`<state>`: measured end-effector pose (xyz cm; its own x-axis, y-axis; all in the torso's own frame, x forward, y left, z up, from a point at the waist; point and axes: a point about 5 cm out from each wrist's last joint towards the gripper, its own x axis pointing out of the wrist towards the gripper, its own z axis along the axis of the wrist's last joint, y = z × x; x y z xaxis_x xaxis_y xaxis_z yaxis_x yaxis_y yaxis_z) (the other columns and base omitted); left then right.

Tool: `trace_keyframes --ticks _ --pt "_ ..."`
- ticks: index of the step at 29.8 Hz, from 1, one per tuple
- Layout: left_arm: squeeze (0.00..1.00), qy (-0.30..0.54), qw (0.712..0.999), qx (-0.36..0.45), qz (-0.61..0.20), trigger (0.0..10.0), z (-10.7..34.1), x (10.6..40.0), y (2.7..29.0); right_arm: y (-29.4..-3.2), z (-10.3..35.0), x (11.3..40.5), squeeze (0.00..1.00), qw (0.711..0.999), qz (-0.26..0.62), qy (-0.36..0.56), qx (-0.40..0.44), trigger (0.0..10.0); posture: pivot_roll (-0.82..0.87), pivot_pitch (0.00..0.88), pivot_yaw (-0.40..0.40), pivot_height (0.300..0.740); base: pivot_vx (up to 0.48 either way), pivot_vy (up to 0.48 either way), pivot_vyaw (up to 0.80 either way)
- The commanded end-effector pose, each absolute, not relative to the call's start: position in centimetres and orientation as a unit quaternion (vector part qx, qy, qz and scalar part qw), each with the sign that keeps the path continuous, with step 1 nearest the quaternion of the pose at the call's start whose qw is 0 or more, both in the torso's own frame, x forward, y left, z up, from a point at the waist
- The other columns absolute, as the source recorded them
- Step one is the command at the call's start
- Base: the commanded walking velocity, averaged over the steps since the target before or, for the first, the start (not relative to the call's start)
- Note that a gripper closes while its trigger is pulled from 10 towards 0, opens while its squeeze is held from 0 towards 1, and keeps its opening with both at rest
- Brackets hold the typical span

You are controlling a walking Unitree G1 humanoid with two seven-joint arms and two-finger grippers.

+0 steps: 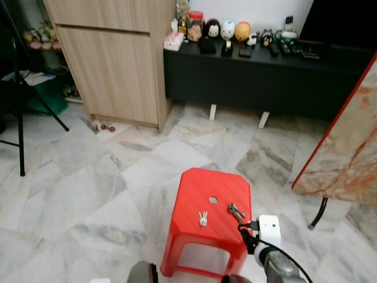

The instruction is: Hang keys on a hook

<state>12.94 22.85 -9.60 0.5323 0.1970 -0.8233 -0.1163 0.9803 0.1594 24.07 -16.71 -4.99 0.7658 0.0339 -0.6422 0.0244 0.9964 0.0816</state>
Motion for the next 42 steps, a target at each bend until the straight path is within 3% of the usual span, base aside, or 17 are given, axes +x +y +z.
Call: trace_keyframes --ticks 1,12,42 --pt "0.00 0.483 0.870 0.042 0.089 10.0 -9.8 12.6 22.7 -17.0 -4.9 24.2 0.00 0.939 -0.004 0.340 0.044 10.0 0.08 0.057 -0.083 0.637 0.289 0.000 0.00" --pt "0.00 0.482 0.871 0.042 0.090 10.0 -9.7 12.6 22.8 -16.9 -4.8 24.3 0.00 0.940 -0.002 0.339 0.045 10.0 0.08 0.057 -0.082 0.637 0.280 0.000 0.00" --pt "0.00 0.490 0.866 0.033 0.091 10.0 -10.0 11.8 22.5 -16.3 -4.0 25.4 0.00 0.944 0.029 0.326 0.030 10.0 0.07 0.087 -0.089 0.637 0.000 0.000 0.00"
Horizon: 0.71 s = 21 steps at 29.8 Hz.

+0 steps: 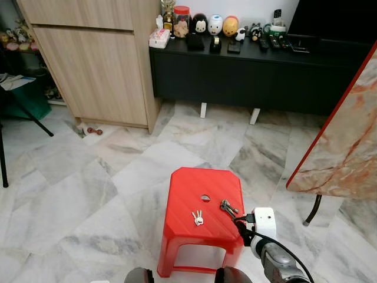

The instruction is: Hang keys on a hook

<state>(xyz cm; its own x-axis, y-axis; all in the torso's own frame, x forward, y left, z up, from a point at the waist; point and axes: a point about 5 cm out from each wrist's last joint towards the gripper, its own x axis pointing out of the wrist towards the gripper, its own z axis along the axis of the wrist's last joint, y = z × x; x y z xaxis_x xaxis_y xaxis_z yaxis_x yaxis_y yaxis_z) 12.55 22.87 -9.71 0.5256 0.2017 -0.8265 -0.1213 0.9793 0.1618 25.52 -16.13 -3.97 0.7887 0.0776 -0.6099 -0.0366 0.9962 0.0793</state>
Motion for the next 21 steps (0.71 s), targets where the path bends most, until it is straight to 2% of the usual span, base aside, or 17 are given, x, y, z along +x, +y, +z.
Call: trace_keyframes --ticks 1,13,21 --pt "0.00 0.490 0.866 0.032 0.092 10.0 -10.04 11.82 22.54 -16.27 -4.13 25.29 0.00 0.944 0.029 0.328 0.031 10.0 0.07 0.087 -0.088 0.637 0.000 0.266 0.00" --pt "0.00 0.489 0.867 0.034 0.092 10.0 -9.99 11.90 22.64 -16.10 -4.35 25.01 0.00 0.942 0.028 0.331 0.037 10.0 0.07 0.085 -0.084 0.637 0.000 0.404 0.00" --pt "0.00 0.488 0.867 0.040 0.087 10.0 -9.96 11.93 22.70 -16.07 -4.28 25.10 0.00 0.943 0.027 0.330 0.039 10.0 0.07 0.088 -0.082 0.637 0.000 0.000 0.00"
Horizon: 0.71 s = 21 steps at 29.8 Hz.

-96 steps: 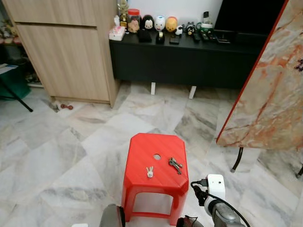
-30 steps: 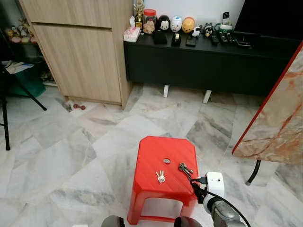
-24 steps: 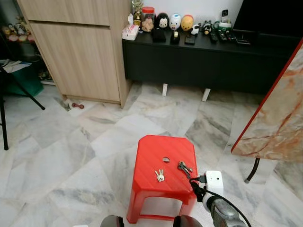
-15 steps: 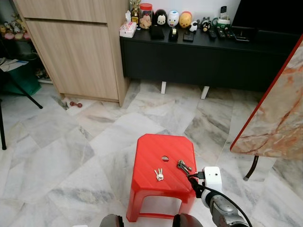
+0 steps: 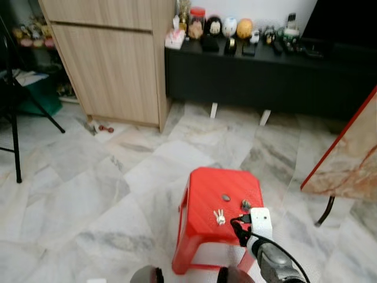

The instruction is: Hang keys on a hook

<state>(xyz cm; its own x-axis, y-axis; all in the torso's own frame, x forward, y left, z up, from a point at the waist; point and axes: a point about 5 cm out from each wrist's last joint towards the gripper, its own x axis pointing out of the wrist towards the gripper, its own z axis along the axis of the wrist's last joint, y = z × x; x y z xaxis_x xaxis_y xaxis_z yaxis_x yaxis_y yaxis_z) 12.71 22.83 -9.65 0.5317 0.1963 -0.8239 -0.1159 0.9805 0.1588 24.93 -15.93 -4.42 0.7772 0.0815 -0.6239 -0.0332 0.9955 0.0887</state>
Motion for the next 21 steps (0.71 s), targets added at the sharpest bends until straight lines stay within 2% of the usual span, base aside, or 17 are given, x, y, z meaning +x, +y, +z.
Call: trace_keyframes --ticks 1,21 --pt "0.00 0.488 0.867 0.039 0.088 10.0 -9.96 11.93 22.70 -16.06 -4.28 25.10 0.00 0.943 0.027 0.330 0.039 10.0 0.07 0.088 -0.082 0.637 0.000 0.000 0.00" --pt "0.00 0.488 0.868 0.040 0.084 10.0 -9.93 12.02 22.74 -16.05 -4.31 25.08 0.00 0.943 0.026 0.330 0.040 10.0 0.07 0.084 -0.078 0.637 0.000 0.000 0.00"
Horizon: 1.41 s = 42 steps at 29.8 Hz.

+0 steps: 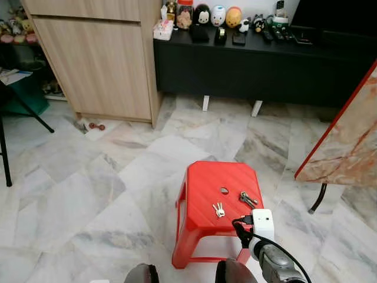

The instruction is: Hang keys on a hook

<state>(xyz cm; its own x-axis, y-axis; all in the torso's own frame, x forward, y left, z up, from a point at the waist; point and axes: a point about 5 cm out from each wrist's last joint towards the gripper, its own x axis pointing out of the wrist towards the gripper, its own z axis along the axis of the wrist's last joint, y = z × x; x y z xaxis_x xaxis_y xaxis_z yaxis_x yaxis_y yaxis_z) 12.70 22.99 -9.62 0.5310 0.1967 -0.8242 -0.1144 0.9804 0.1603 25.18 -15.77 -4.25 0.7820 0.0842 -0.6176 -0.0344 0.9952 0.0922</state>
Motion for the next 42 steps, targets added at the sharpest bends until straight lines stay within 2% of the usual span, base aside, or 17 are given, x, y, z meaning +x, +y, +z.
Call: trace_keyframes --ticks 1,15,20,42 --pt "0.00 0.488 0.868 0.040 0.084 10.0 -9.92 12.04 22.75 -16.03 -4.32 25.07 0.00 0.943 0.026 0.330 0.040 10.0 0.07 0.085 -0.078 0.637 0.000 0.000 0.00" --pt "0.00 0.487 0.869 0.040 0.084 10.0 -9.89 12.11 22.79 -15.98 -4.31 25.05 0.00 0.943 0.036 0.330 0.028 10.0 0.07 0.083 -0.077 0.637 0.000 0.000 0.00" --pt "0.00 0.486 0.869 0.040 0.084 10.0 -9.88 12.13 22.78 -15.91 -4.21 25.15 0.00 0.945 0.036 0.324 0.033 10.0 0.07 0.082 -0.077 0.637 0.000 0.000 0.69" --pt "0.00 0.486 0.869 0.040 0.083 10.0 -9.88 12.12 22.79 -15.97 -4.27 25.10 0.00 0.944 0.031 0.327 0.037 10.0 0.07 0.084 -0.077 0.637 0.011 0.000 0.00"
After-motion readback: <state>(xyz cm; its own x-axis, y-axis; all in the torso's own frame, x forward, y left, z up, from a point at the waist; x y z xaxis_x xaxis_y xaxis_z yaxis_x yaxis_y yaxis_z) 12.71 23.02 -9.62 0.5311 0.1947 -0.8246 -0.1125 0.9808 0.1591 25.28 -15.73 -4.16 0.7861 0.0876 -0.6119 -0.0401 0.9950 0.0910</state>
